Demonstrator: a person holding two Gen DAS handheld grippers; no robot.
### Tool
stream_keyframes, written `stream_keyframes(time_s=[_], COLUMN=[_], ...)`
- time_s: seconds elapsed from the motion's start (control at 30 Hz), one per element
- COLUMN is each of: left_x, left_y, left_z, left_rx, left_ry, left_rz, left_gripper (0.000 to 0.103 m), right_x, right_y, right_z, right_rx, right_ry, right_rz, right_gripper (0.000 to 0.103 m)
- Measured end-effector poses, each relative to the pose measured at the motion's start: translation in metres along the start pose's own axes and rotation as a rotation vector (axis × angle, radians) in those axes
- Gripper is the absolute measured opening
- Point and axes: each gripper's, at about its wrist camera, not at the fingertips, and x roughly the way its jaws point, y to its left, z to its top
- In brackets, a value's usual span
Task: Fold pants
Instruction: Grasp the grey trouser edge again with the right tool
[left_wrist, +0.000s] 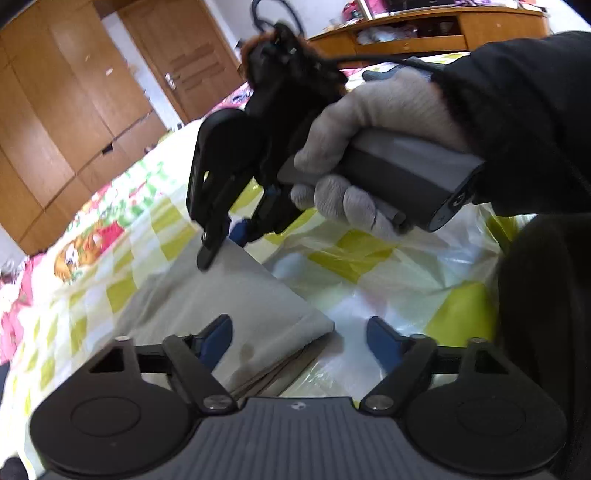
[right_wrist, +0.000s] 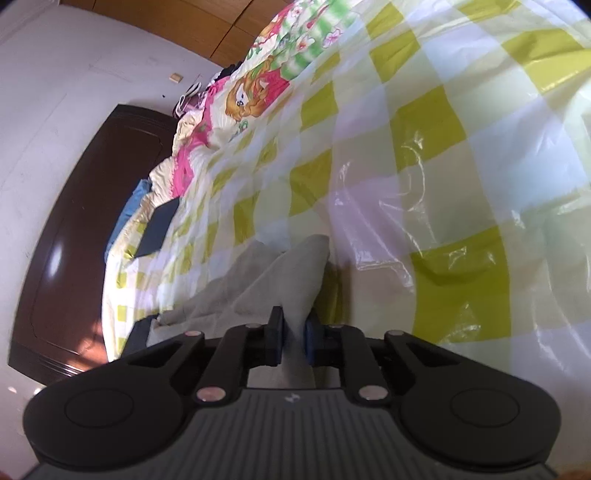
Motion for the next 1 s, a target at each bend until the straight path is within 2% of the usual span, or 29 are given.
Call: stream_keyframes(time_s=[0.03, 0.07, 0.2, 0.3, 0.4, 0.47, 0.53, 0.6, 0.63, 0.67, 0.7, 0.77, 0.87, 1.0], left_x=[-0.003, -0.004, -0.002, -0.004, 0.0, 0.002, 0.004, 0.004, 0.005, 0.005, 0.004, 0.001, -0.011, -0.026], left_y=[0.001, 0.002, 0.01, 0.007, -0.012, -0.023, -0.021, -0.01, -0.002, 0.007, 0.017, 0.031, 0.046, 0.058], left_z=[0.002, 0.004, 0.001, 0.001, -0.001, -0.006, -0.008, -0.005, -0.002, 0.002, 0.005, 0.009, 0.019, 0.026], left_rx=[-0.003, 0.001, -0.02, -0.019, 0.091, 0.179, 0.189, 0.13, 0.077, 0.007, -0.064, -0.124, -0.188, -0.278], left_ry=[0.002, 0.006, 0.039, 0.031, 0.009, -0.011, 0.006, 0.043, 0.067, 0.091, 0.108, 0.113, 0.079, 0.03], left_rz=[0.003, 0.022, 0.055, 0.071, 0.119, 0.175, 0.171, 0.128, 0.087, 0.027, -0.023, -0.033, -0.035, -0.109], left_gripper=[0.071, 0.066, 0.066, 0.066, 0.067, 0.076, 0.076, 0.074, 0.063, 0.047, 0.042, 0.028, 0.024, 0.023], right_x=[-0.003, -0.005, -0.004, 0.005, 0.015, 0.018, 0.02, 0.02, 0.02, 0.017, 0.013, 0.003, -0.01, -0.026], right_y=[0.001, 0.003, 0.006, 0.005, -0.001, -0.006, -0.01, -0.011, -0.01, -0.009, -0.008, -0.003, 0.004, 0.011], right_z=[0.001, 0.002, 0.005, 0.003, 0.0, -0.002, -0.003, -0.005, -0.005, -0.006, -0.006, -0.005, -0.002, 0.004], right_rx=[0.002, -0.007, -0.027, -0.033, -0.012, 0.0, 0.019, 0.013, 0.004, -0.004, -0.007, -0.011, -0.012, 0.004], right_ry=[-0.003, -0.01, -0.001, 0.024, 0.057, 0.069, 0.087, 0.086, 0.084, 0.081, 0.076, 0.052, 0.014, -0.043], right_rz=[0.015, 0.017, 0.014, 0.0, -0.003, -0.006, 0.011, 0.018, 0.012, 0.014, 0.028, 0.051, 0.077, 0.098], right_gripper=[0.011, 0.011, 0.011, 0.014, 0.017, 0.021, 0.028, 0.026, 0.017, 0.011, 0.007, 0.006, 0.005, 0.005])
